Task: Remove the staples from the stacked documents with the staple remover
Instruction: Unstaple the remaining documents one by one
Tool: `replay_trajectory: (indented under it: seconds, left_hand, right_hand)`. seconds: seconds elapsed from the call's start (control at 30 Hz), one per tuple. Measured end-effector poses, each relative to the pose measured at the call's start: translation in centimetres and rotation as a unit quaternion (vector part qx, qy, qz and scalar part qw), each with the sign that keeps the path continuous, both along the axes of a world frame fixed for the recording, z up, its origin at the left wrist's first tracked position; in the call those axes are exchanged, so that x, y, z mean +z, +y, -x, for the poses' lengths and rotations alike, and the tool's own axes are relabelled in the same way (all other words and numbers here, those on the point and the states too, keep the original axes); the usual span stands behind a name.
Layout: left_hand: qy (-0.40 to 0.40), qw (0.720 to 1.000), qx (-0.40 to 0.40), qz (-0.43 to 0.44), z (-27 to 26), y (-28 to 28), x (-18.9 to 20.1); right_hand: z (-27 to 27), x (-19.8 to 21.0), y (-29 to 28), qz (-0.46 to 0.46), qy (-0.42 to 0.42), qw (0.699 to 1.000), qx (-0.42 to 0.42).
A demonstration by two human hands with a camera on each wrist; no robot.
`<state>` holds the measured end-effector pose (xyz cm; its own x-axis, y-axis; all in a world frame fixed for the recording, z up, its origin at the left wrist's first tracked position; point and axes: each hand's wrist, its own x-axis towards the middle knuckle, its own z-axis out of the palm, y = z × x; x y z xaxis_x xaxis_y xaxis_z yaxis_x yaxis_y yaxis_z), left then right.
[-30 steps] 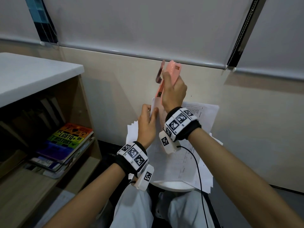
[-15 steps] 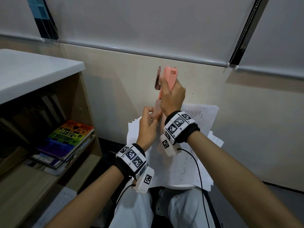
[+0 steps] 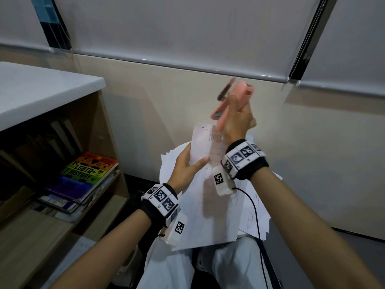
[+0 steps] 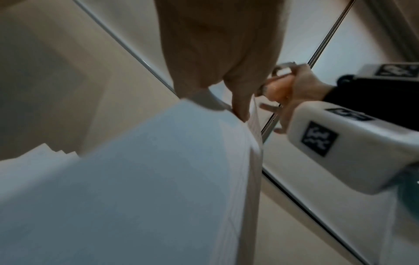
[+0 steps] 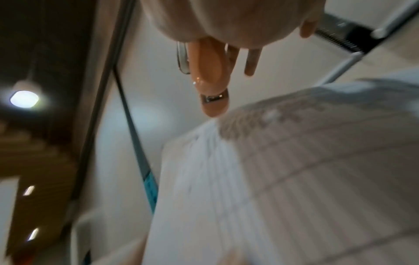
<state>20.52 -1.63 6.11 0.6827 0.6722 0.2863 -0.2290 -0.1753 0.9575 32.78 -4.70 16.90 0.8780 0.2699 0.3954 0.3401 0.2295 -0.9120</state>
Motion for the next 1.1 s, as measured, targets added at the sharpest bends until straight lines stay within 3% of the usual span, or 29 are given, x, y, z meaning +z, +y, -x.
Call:
replay_trajectory:
  seconds: [0.13,0.23,0.37,0.43,0.53,0.6,0.67,0.73,0.87,0.93,1.0,1.03,1.1]
  left_hand:
    - [0.011,1.000,-0.009,0.027,0.7,0.9,0.2]
    - [0.009,0.998,-0.040,0.055,0.9,1.7,0.8]
    - [0.008,0.992,-0.088,0.087,0.3,2.7,1.2]
    - [0.026,0.990,-0.095,0.097,-0.3,3.4,0.6]
    - [0.051,0.992,0.003,0.114,-1.1,4.3,-1.4]
    - [0.063,0.990,0.084,0.094,-1.6,4.3,-3.0]
    - [0.112,0.986,0.116,0.037,-2.1,3.9,-4.0]
    - [0.174,0.978,0.116,-0.014,-2.8,3.8,-5.3]
    - [0.239,0.961,0.128,0.052,-3.5,4.7,-8.5]
    - [0.360,0.916,0.174,0.002,-3.2,5.7,-10.2]
    - [0.470,0.851,0.231,-0.032,-2.5,6.5,-11.6]
    - [0.499,0.829,0.251,-0.035,-2.2,6.9,-12.4]
    - [0.516,0.810,0.276,-0.042,-1.9,7.5,-13.7]
  right_hand:
    - [-3.7,-0.8,-4.0,-0.170,0.138,0.974,0.051]
    - [-5.6,-3.6,-7.8,-0.127,0.188,0.960,0.164]
    - [-6.2,-8.0,-11.3,-0.116,0.308,0.875,0.355]
    - [-6.2,-9.7,-12.3,-0.067,0.314,0.863,0.390]
    - [-6.3,-11.4,-13.2,0.108,0.260,0.895,0.345]
    - [-6.5,-12.1,-13.4,0.239,0.236,0.898,0.284]
    - [-7.2,-12.9,-13.3,0.338,0.213,0.892,0.211]
    - [-8.3,-14.0,-13.1,0.369,0.214,0.890,0.163]
    - [-11.6,-15.8,-12.7,0.361,0.255,0.894,0.075]
    - [-13.3,-16.6,-12.5,0.356,0.284,0.890,0.020]
    - [-14.7,-17.7,-12.0,0.355,0.303,0.884,-0.022]
    - [-15.1,-18.2,-11.7,0.352,0.306,0.884,-0.035]
    - [-15.4,-18.8,-11.0,0.335,0.326,0.883,-0.045]
